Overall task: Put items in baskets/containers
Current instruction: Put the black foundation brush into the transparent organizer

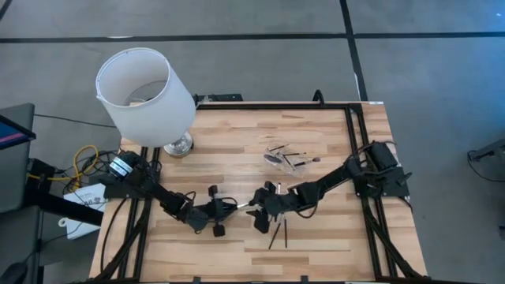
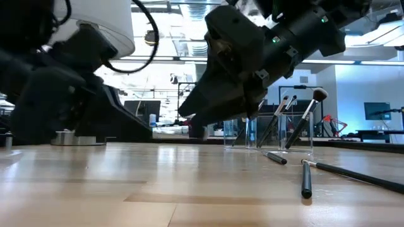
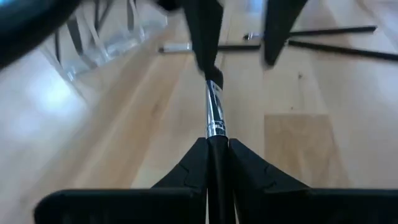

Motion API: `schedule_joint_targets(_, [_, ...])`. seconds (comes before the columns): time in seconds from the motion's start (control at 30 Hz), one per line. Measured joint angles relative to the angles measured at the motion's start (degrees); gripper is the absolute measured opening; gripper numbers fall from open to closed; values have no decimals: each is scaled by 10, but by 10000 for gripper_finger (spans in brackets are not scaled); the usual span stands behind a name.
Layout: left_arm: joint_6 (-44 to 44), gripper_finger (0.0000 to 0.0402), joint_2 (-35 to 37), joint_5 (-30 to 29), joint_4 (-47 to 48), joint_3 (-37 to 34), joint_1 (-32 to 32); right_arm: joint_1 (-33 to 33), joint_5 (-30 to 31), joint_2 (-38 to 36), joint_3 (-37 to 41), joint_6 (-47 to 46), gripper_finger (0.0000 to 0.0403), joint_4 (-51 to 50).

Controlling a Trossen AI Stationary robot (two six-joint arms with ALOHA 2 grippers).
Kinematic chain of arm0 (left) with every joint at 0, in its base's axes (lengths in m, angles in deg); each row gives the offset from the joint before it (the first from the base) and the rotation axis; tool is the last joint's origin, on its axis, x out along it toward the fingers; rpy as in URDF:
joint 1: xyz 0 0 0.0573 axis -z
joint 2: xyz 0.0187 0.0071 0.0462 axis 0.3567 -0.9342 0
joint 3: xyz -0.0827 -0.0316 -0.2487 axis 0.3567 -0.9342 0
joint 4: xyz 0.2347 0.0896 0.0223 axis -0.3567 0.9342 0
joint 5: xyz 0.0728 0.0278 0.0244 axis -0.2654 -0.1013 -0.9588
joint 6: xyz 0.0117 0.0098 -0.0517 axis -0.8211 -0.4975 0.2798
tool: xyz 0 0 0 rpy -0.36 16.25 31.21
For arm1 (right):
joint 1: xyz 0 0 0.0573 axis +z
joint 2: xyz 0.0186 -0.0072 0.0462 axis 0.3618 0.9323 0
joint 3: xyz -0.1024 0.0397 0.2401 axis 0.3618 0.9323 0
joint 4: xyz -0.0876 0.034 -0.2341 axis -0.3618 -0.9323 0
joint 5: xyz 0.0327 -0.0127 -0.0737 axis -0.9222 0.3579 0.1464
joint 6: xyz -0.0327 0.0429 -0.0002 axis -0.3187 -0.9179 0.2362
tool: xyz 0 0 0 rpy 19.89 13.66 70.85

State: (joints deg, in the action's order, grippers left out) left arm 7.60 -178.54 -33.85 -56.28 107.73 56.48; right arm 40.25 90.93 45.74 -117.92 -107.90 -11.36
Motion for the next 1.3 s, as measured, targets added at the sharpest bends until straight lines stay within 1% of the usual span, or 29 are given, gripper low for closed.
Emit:
schedule_joint_targets(0.07, [-24, 37, 10, -24, 0, 0, 15, -3, 1, 0, 0, 0, 183, -2])
schedule_joint_targets(0.2, [-56, 37, 39, -41, -7, 1, 33, -7, -1, 0, 0, 0, 177, 15])
schedule_joint_targets(0.3, [-77, 38, 67, -53, -9, 1, 35, -11, -25, 1, 1, -11, 176, 18])
schedule_joint_targets(0.4, [-81, 38, 83, -55, -9, 1, 35, -12, -29, 1, 0, -10, 176, 67])
schedule_joint_targets(0.57, [-90, 37, 85, -55, -6, 1, 40, -10, -60, 0, 0, 8, 172, 136])
schedule_joint_targets(0.77, [-90, 37, 85, -56, -6, 1, 43, -11, -60, 0, 0, 11, 157, 135])
schedule_joint_targets(0.9, [-92, 37, 85, -60, -6, 1, 42, -11, -60, 0, 0, 11, 131, 133])
schedule_joint_targets(1.13, [-92, 38, 85, -52, -8, 2, 43, -11, -61, 0, 0, 11, 59, 133])
schedule_joint_targets(1.3, [-103, 59, 85, -29, -8, 2, 41, -13, -95, 0, 0, 11, 25, 133])
